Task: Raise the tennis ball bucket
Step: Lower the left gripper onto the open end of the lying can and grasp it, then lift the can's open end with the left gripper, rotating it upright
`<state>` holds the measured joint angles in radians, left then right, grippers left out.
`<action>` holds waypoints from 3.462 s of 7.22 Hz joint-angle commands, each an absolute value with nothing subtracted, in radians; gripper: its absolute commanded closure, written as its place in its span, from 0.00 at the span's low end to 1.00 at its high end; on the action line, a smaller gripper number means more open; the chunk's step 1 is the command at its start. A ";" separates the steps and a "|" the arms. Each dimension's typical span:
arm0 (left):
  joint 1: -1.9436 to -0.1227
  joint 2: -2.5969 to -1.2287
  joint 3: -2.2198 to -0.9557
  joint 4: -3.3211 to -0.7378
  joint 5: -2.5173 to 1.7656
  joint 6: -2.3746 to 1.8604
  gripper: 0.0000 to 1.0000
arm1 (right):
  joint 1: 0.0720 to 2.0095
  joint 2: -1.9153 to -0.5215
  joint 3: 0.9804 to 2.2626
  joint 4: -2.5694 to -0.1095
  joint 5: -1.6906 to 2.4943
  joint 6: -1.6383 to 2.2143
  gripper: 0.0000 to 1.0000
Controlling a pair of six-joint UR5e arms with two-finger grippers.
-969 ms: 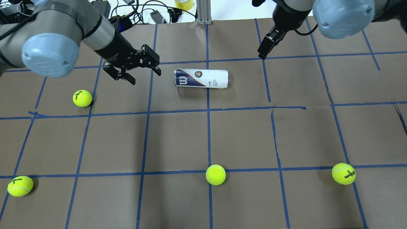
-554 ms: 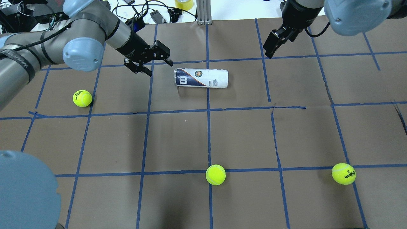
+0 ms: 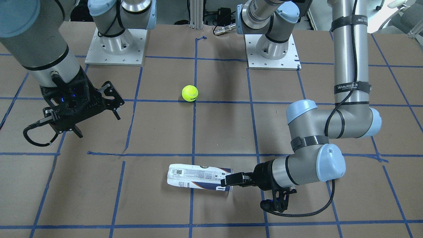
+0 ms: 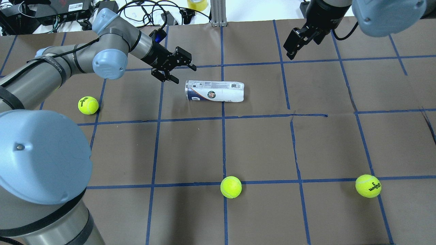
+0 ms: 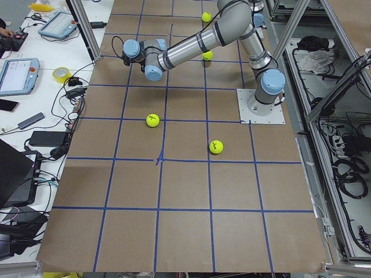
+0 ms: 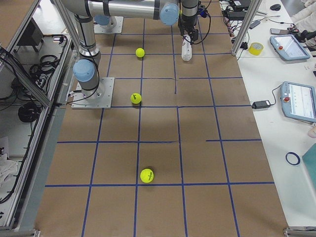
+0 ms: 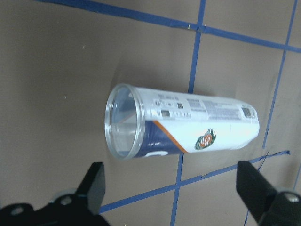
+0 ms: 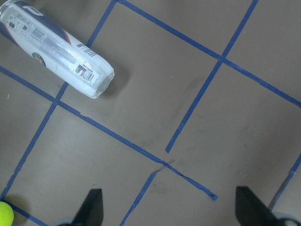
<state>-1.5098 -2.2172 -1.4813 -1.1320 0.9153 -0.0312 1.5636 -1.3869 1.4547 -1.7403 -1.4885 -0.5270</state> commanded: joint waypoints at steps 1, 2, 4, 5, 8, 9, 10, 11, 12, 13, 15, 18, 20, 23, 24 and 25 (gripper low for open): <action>-1.514 -2.243 -1.517 -1.124 0.908 -0.032 0.04 | 1.566 -1.416 1.453 -1.737 -1.546 -0.348 0.00; -1.514 -2.241 -1.522 -1.126 0.905 -0.034 0.18 | 1.565 -1.419 1.456 -1.715 -1.566 -0.306 0.00; -1.516 -2.232 -1.525 -1.131 0.900 -0.046 0.60 | 1.566 -1.448 1.457 -1.694 -1.568 -0.211 0.00; -1.517 -2.224 -1.525 -1.131 0.855 -0.052 0.73 | 1.566 -1.453 1.459 -1.668 -1.568 -0.206 0.00; -1.520 -2.188 -1.525 -1.137 0.799 -0.122 1.00 | 1.569 -1.476 1.460 -1.643 -1.581 -0.115 0.00; -1.531 -2.159 -1.523 -1.137 0.795 -0.180 1.00 | 1.569 -1.480 1.472 -1.643 -1.582 -0.106 0.00; -1.549 -2.123 -1.519 -1.135 0.793 -0.233 1.00 | 1.569 -1.485 1.476 -1.655 -1.582 -0.106 0.00; -1.566 -2.096 -1.511 -1.126 0.770 -0.244 1.00 | 1.569 -1.485 1.477 -1.645 -1.583 -0.104 0.00; -1.580 -2.062 -1.509 -1.126 0.766 -0.279 1.00 | 1.575 -1.497 1.477 -1.644 -1.580 -0.047 0.00; -1.591 -2.027 -1.508 -1.126 0.781 -0.305 1.00 | 1.581 -1.502 1.479 -1.643 -1.569 0.044 0.00; -1.624 -1.956 -1.471 -1.138 0.910 -0.337 1.00 | 1.583 -1.511 1.486 -1.643 -1.568 0.046 0.00; -1.770 -1.944 -1.341 -1.151 1.418 -0.376 1.00 | 1.583 -1.525 1.494 -1.643 -1.568 0.051 0.00; -1.868 -1.977 -1.345 -1.112 1.717 -0.339 1.00 | 1.583 -1.528 1.500 -1.643 -1.565 0.057 0.00; -1.904 -2.029 -1.347 -1.109 1.808 -0.308 1.00 | 1.583 -1.522 1.500 -1.643 -1.565 0.052 0.00; -1.904 -2.052 -1.354 -1.039 1.869 -0.305 1.00 | 1.583 -1.519 1.500 -1.644 -1.560 0.054 0.00; -1.904 -2.068 -1.362 -0.988 1.870 -0.299 1.00 | 1.583 -1.522 1.500 -1.643 -1.563 0.052 0.00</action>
